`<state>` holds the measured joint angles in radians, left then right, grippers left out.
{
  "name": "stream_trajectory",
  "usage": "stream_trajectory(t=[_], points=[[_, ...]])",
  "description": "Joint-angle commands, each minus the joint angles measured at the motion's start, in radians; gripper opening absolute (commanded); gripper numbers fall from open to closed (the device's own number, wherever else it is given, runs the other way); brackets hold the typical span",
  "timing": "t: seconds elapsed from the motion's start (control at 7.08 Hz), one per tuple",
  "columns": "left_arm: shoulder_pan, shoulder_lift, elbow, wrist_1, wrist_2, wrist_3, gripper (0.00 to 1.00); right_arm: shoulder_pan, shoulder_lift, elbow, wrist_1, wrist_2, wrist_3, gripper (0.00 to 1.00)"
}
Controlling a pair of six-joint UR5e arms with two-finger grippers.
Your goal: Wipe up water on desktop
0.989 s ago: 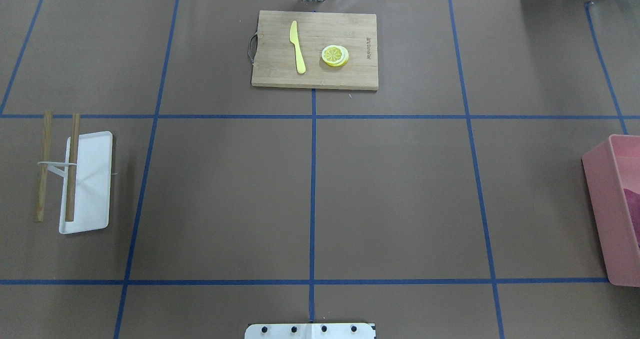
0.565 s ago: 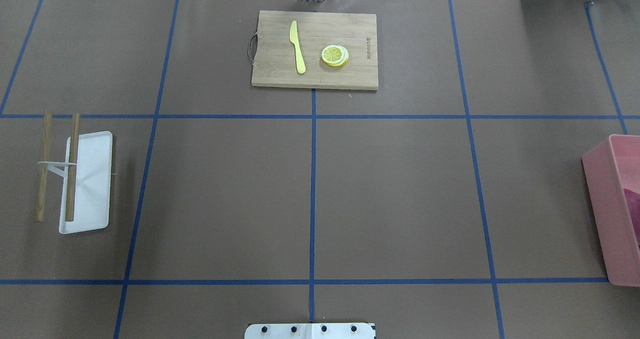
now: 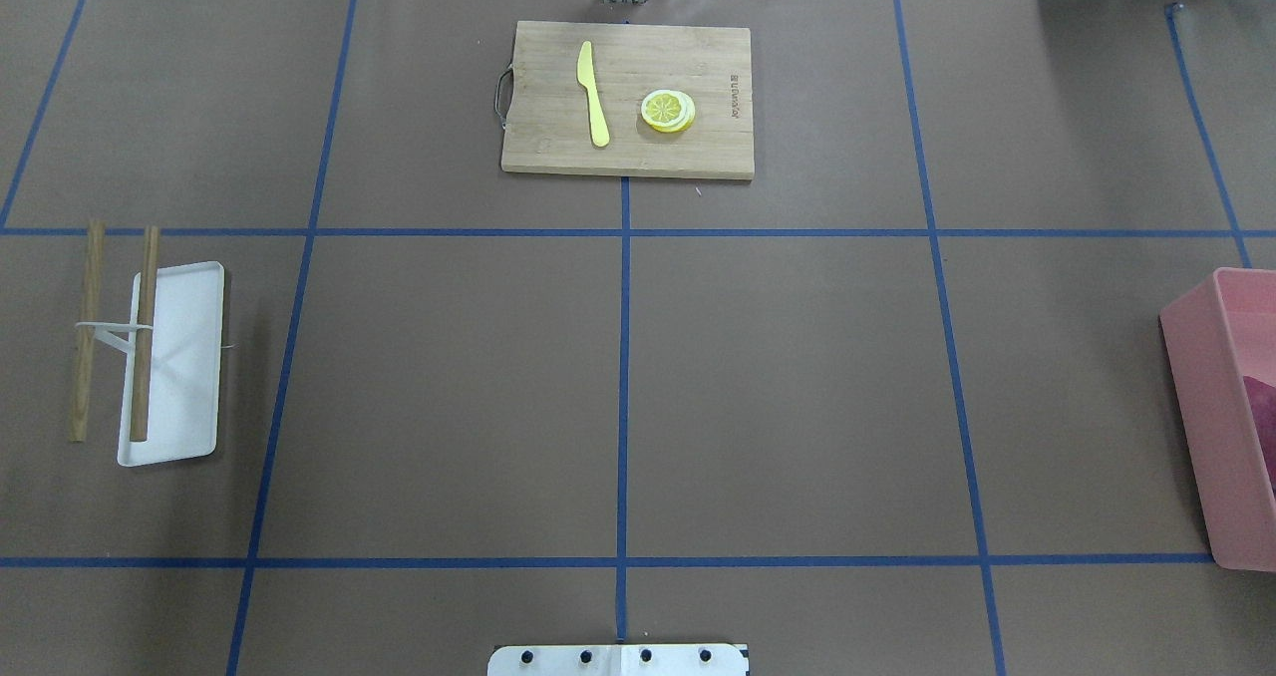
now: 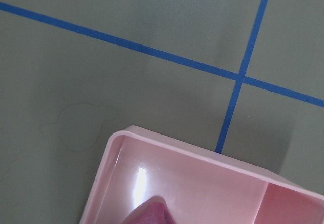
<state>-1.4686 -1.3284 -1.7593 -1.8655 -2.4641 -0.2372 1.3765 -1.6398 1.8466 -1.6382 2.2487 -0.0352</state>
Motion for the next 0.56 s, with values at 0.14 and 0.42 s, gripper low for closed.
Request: stream_trajectory(t=[0.14,0.42], points=[[-0.054,-0.008,0.001,0.020,-0.004,0.007,0.98,-0.001,0.009,-0.007,-0.002,-0.001,0.003,1.00],[-0.055,-0.005,-0.015,0.022,0.076,0.021,0.98,-0.001,0.020,-0.007,-0.003,0.002,-0.003,1.00]])
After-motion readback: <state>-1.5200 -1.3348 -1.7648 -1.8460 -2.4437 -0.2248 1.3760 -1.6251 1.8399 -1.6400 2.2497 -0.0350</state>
